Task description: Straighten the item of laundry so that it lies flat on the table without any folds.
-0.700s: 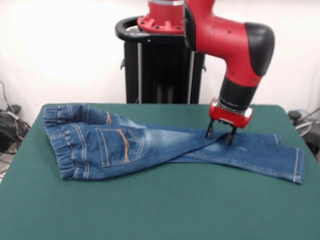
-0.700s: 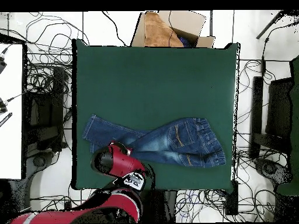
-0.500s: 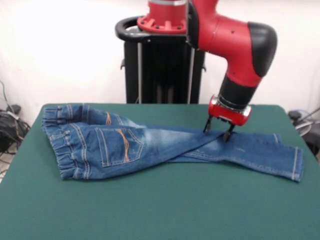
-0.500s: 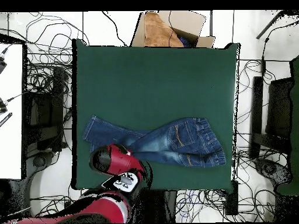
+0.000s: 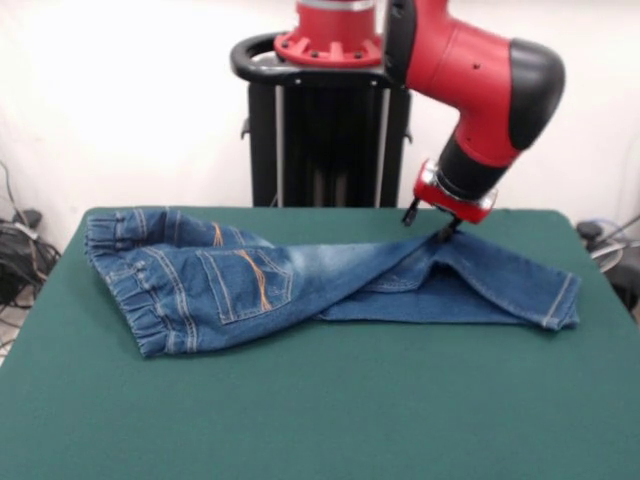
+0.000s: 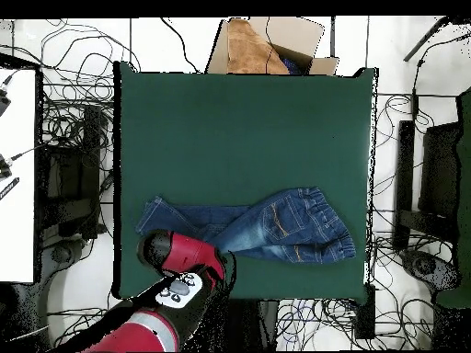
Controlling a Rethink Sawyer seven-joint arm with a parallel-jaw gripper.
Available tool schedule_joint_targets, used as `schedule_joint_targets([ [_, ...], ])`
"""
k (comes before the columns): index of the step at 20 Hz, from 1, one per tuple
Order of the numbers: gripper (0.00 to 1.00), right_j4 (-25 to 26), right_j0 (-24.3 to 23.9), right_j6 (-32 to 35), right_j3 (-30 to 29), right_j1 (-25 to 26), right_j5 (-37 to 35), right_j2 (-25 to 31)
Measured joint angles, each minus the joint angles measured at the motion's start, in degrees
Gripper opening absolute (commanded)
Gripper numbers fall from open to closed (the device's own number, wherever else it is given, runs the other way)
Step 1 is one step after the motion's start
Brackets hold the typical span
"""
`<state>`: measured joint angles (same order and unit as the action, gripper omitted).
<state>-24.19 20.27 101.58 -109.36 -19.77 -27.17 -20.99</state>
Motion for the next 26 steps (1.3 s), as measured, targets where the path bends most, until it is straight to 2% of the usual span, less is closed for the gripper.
schedule_joint_targets([
  [26, 1.0, -0.01, -1.58, 0.0, 0.02, 2.02, 0.54, -0.88],
])
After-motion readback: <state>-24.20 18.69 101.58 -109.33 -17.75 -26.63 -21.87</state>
